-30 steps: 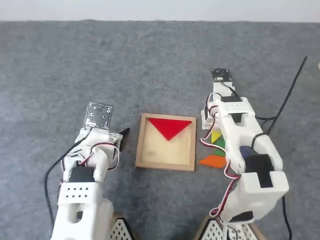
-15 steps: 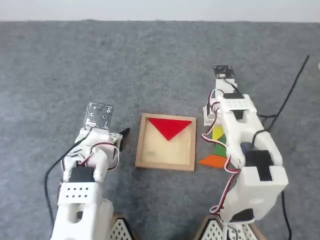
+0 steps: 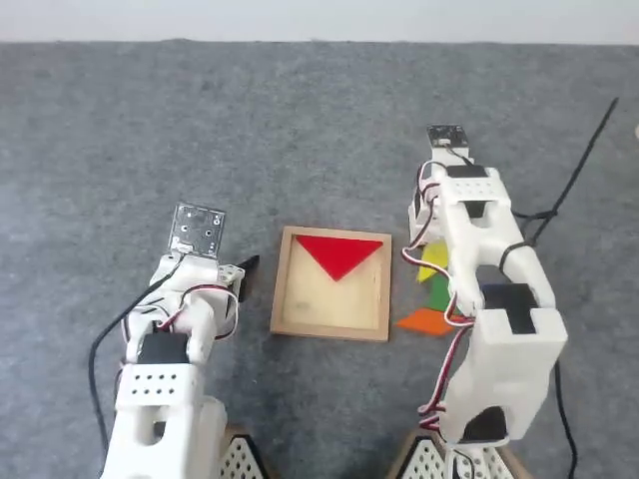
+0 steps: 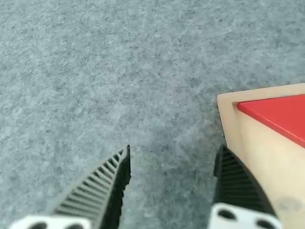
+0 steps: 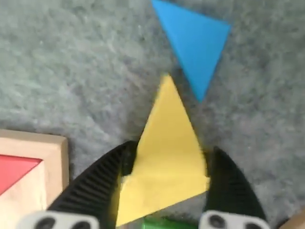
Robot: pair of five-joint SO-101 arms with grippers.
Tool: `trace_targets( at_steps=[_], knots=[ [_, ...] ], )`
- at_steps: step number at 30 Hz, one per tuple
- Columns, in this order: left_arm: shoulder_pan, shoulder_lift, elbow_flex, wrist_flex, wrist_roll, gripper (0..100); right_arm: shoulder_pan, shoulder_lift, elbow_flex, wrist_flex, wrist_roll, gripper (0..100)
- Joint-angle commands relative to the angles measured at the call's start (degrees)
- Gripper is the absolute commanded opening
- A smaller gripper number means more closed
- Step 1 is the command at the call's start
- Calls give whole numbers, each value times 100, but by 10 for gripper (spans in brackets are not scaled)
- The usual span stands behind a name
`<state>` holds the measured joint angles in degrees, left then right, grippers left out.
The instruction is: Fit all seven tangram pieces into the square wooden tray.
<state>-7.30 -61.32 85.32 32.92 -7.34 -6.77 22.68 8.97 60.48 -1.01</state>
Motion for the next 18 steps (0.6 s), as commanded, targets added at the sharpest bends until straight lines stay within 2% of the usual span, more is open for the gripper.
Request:
trace_targets(
  at_steps=[1,7,12,18],
  knots=[
    [-18,-97,-13,-141,26,280,31,-4,-70,66,0,102],
    [-18,-97,-13,-141,26,280,48,-127,-97,110,-185,99],
    [-18,-97,-13,-149,26,280,242,-1191,229,382,-580,120],
    [9,-88,-13,-132,26,280,-110,-2853,1459,382,-1002,250]
  ],
)
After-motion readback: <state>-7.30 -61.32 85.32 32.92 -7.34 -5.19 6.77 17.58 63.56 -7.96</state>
